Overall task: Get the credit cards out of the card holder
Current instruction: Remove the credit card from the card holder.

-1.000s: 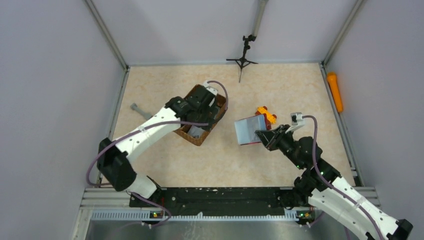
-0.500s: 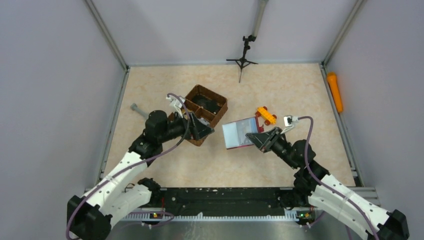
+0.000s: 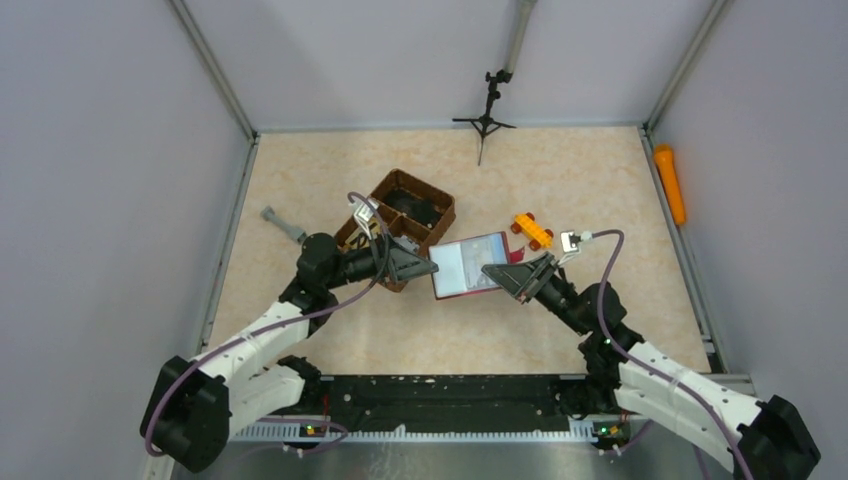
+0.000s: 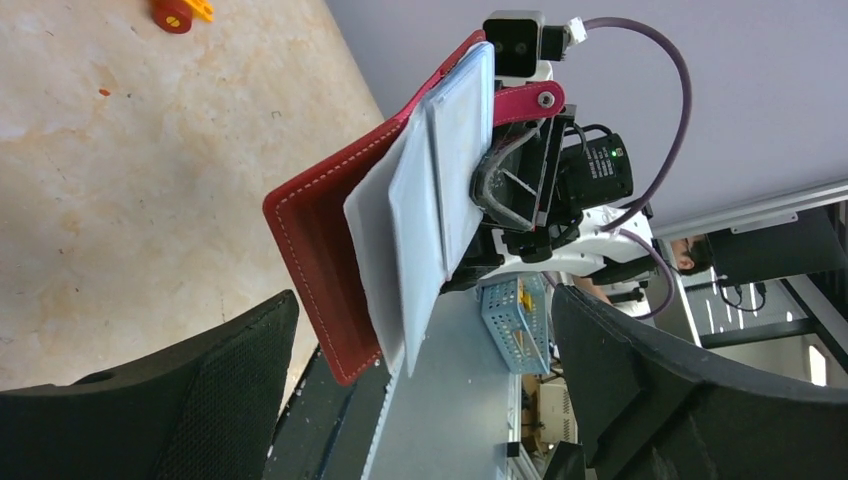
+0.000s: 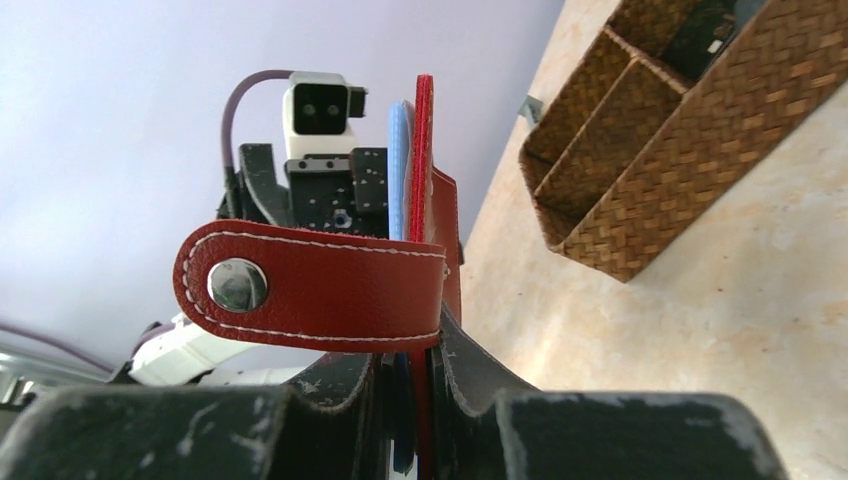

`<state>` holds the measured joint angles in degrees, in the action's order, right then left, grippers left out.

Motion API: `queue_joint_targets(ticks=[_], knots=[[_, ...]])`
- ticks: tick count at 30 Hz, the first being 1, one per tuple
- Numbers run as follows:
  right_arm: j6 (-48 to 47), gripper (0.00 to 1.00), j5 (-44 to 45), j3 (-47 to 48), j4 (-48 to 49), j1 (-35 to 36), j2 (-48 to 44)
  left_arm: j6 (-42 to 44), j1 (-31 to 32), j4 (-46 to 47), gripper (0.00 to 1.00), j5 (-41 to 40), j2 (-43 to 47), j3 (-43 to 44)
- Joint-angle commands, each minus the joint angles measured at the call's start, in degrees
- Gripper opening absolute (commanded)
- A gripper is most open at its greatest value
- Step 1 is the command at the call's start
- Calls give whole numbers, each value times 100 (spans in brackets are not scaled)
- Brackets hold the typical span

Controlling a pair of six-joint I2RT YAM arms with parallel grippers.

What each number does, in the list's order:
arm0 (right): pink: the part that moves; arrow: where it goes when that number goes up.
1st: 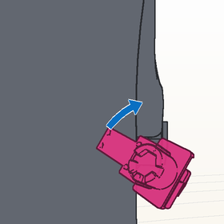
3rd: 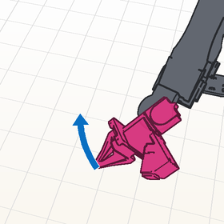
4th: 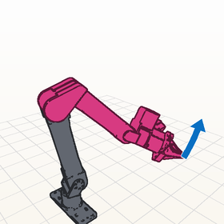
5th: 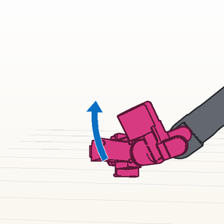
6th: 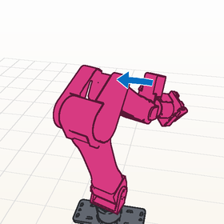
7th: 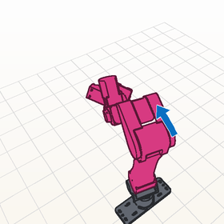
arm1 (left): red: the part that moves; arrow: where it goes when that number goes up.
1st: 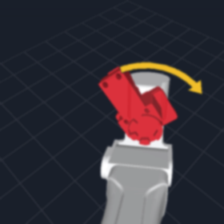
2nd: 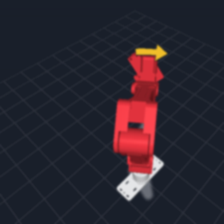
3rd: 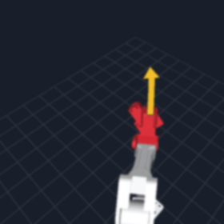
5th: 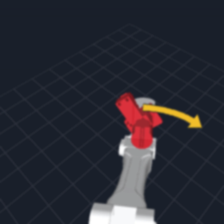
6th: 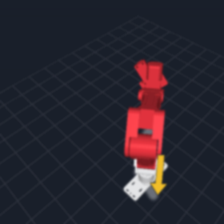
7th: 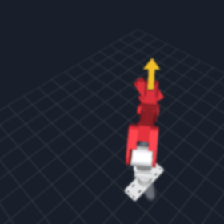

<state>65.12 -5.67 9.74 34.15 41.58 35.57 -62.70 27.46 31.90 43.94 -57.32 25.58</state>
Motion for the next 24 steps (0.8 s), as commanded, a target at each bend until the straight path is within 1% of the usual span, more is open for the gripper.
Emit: queue_joint_targets(ticks=[1, 4, 6, 7, 11, 15, 16, 17, 18, 19, 20, 21, 24], knots=[[200, 1, -249, 81, 918, 26, 161, -114, -16, 397, 99, 129, -148, -49], [198, 0, -315, 89, 1028, 25, 219, -30, -14, 213, 99, 245, -345, -21], [186, 0, -321, 90, 1012, 25, 230, -88, -16, 366, 97, 308, -455, -65], [173, 0, -333, 90, 1027, 25, 243, -213, -9, 625, 93, 341, -502, -122], [176, 0, -611, 109, 1286, 25, 469, -949, 48, 2027, 72, 512, -832, -303], [165, 0, -900, 220, 1408, 25, 767, -1503, 112, 3102, 58, 651, -1329, -314], [141, 0, -944, 252, 1385, 25, 808, -1635, 114, 3357, 52, 670, -1458, -329], [116, 0, -979, 270, 1345, 25, 845, -1754, 125, 3705, 41, 688, -1576, -346], [93, 0, -995, 293, 1280, 25, 860, -1852, 127, 3948, 21, 719, -1718, -352], [57, 2, -1008, 306, 1208, 21, 863, -1931, 128, 4128, 8, 751, -1814, -355], [9, 7, -1014, 323, 1119, 26, 850, -1962, 120, 4222, 0, 780, -1878, -348], [-57, 12, -1015, 353, 1014, 25, 798, -1974, 112, 4238, 0, 803, -1922, -343], [-284, 31, -996, 428, 595, 25, 578, -1865, 114, 4074, 0, 760, -1937, -371]])
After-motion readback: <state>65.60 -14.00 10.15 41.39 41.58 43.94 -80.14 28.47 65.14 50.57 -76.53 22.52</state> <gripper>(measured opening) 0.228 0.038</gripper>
